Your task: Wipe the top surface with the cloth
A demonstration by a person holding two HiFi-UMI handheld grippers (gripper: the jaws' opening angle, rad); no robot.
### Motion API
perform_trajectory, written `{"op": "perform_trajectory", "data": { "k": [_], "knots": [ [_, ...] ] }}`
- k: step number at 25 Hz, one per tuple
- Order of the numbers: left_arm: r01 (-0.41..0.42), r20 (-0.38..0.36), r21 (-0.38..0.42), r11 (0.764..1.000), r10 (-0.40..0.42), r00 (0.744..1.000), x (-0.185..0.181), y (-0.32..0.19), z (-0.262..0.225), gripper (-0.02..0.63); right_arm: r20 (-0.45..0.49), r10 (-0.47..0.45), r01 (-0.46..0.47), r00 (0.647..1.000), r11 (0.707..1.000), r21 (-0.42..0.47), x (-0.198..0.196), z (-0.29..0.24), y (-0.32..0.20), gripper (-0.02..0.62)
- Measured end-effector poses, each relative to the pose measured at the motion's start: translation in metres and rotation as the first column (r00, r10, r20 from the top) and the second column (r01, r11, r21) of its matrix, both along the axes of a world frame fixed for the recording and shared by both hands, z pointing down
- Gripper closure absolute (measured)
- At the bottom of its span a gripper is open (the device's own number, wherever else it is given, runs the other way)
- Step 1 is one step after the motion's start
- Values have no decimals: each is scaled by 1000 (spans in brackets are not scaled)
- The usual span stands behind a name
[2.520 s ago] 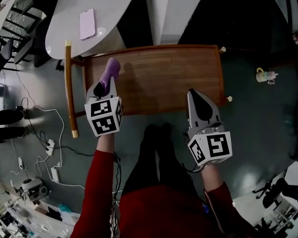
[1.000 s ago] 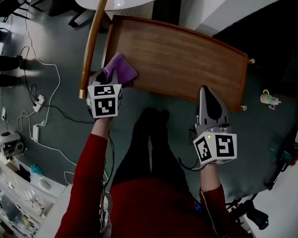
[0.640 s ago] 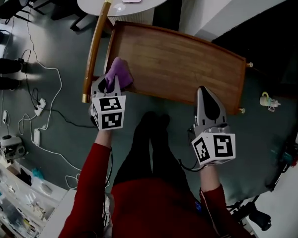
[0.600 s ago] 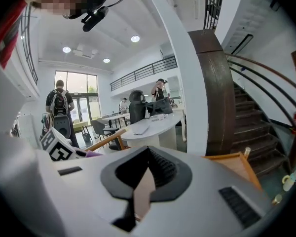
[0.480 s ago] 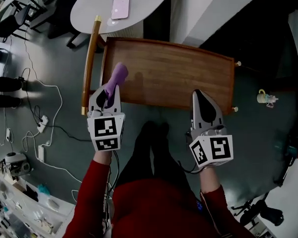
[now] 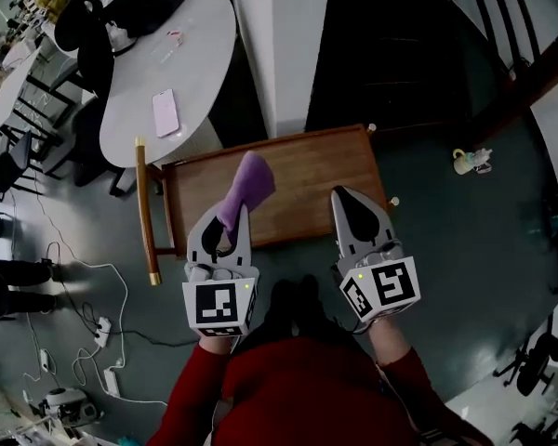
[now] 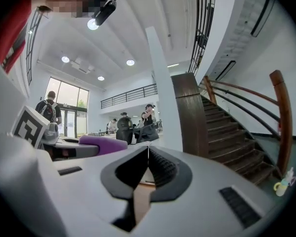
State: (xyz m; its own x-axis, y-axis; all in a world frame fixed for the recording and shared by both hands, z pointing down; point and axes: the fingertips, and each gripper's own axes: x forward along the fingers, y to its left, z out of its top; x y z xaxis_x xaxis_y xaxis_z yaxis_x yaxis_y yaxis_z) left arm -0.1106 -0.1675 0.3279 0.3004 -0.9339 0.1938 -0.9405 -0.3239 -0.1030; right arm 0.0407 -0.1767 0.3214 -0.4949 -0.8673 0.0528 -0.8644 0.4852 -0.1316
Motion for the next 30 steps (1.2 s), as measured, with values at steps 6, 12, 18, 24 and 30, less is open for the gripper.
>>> {"op": "perform_trajectory", "data": {
  "k": [6,12,18,24,30],
  "knots": [
    [-48,-43,15,999,49,998,20,7,-1,541,16,34,-34,999,999,2,14,5,9,583],
    [-84,-58,28,996,86,995,31,18,2,541,24,16,-17,1000,998,56,16,-5,15,583],
    [-80,-74,26,996,82,994,31,24,3,541,15,-3,1,1000,997,77,17,-10,20,583],
    [-73,-92,37,997,76,993,32,24,-1,541,8,-10,9,1000,998,68,18,-8,23,583],
    [-98,-88,43,994,102,991,44,28,-3,541,8,-3,2,1000,998,61,22,-8,27,583]
  ]
}}
